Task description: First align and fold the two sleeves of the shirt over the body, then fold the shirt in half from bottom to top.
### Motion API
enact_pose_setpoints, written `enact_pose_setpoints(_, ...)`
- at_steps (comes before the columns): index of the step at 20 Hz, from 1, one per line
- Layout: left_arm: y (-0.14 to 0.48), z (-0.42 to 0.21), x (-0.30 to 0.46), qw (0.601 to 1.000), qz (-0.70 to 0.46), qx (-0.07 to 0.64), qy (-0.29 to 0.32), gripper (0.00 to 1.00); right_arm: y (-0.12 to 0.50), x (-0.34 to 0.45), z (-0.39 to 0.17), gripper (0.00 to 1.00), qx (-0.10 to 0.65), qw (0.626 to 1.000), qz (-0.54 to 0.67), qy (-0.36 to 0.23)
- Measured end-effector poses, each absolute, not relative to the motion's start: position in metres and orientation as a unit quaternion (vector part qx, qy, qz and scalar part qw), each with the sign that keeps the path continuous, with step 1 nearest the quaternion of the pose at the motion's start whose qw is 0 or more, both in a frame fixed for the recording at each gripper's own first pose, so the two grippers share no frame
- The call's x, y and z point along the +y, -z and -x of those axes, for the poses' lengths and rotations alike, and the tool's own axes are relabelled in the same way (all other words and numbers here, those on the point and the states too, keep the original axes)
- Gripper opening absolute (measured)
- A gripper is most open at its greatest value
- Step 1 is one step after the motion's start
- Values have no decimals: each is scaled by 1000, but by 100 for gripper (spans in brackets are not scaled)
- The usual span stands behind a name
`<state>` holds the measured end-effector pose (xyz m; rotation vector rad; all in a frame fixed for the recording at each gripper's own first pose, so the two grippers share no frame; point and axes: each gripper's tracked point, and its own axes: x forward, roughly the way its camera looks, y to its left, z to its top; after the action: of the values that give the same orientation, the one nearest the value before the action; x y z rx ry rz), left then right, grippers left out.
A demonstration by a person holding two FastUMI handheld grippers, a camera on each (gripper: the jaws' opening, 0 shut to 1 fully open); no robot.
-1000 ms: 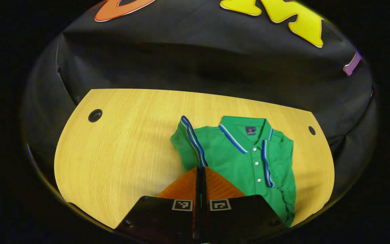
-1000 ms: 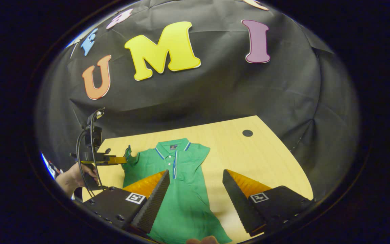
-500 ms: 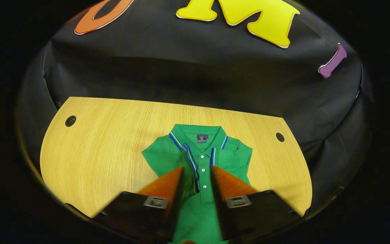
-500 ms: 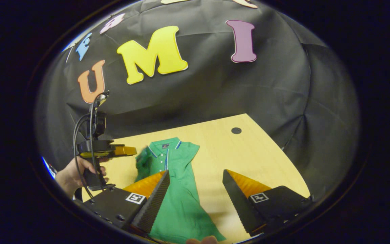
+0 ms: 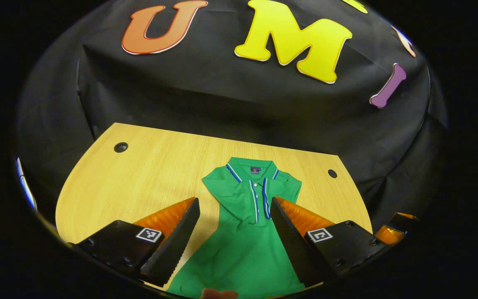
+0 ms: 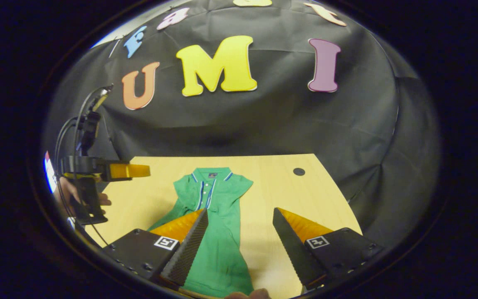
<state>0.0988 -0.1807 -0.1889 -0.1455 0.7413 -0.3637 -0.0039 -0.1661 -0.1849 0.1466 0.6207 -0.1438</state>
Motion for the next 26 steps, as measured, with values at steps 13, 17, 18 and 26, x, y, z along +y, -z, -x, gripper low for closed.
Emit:
enact_pose_setpoints(13,267,64,-62,887,-44,414,200,100,286,-146,118,96,460,887,-37,21)
enact_pose_setpoints(17,313,93,-52,877,-41,434,202,100,324,-141,150,96,495,868,-27,19)
enact_pose_setpoints(18,326,103,-51,871,-41,444,208,100,334,-138,157,97,503,863,-30,18)
enact_pose_setpoints(26,365,123,-42,849,-21,488,202,100,403,-137,176,97,544,835,-58,51)
